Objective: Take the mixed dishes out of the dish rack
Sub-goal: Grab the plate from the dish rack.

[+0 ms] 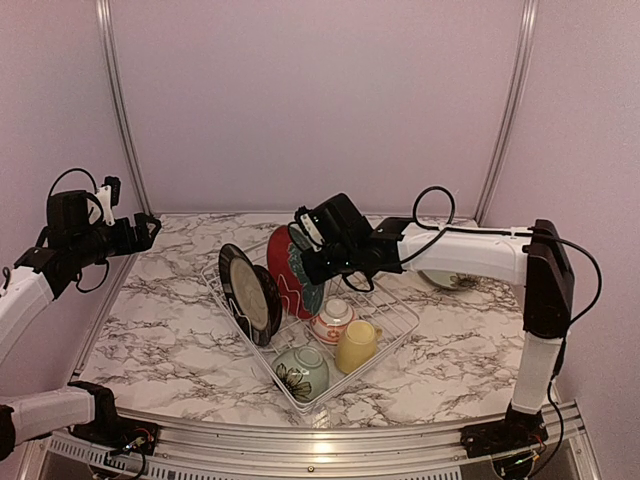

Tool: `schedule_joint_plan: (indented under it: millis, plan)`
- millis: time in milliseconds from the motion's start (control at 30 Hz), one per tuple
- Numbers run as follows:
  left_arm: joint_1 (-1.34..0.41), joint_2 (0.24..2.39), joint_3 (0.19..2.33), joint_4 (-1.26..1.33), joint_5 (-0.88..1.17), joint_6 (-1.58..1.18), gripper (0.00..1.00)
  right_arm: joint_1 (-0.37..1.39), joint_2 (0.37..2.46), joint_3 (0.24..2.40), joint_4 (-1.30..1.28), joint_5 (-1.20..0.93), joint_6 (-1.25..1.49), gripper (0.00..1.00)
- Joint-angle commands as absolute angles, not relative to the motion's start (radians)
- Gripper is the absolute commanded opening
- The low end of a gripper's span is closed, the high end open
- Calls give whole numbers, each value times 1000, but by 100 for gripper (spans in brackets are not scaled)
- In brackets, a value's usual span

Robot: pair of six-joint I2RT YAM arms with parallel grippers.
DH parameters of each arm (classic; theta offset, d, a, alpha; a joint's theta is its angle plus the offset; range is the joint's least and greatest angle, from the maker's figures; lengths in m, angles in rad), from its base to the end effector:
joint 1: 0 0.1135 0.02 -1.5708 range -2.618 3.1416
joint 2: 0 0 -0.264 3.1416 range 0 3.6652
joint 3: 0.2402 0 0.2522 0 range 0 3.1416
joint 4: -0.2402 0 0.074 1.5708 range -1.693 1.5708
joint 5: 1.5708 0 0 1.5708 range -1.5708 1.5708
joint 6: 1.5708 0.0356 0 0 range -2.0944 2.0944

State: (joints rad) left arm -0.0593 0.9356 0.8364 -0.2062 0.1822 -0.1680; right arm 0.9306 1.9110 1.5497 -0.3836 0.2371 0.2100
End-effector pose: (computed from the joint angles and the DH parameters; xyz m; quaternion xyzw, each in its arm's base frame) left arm 0.2163 -0.0193 0.3287 0.0101 0.8048 -0.1397 0.5768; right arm 0.2685 0.3465 0.2583 -0.2762 0.8678 0.1240 0.3939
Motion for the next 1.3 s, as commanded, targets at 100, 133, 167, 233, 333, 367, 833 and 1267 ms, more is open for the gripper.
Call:
schedule_joint_plan:
  millis: [100,133,167,233,333,367,833,1267]
  plan:
    - [-64,950,830,-213,175,-161,99,948,1860,1614,-402,245,210,16]
    - [-64,950,831,-214,174,-160,99,948,1860,1619,-404,245,210,14]
    - [-63,950,830,-215,172,-159,99,948,1862,1624,-407,248,209,12]
    - [-63,948,831,-215,170,-160,99,949,1867,1640,-418,257,209,7]
    - [-64,948,829,-213,172,-160,99,952,1873,1664,-442,274,209,0]
    - [-64,948,829,-213,173,-159,99,953,1872,1670,-446,277,210,0]
    - [-63,960,831,-219,151,-156,99,977,1839,1791,-494,345,171,0]
    - [-64,968,836,-224,147,-153,99,977,1718,1739,-377,343,133,0]
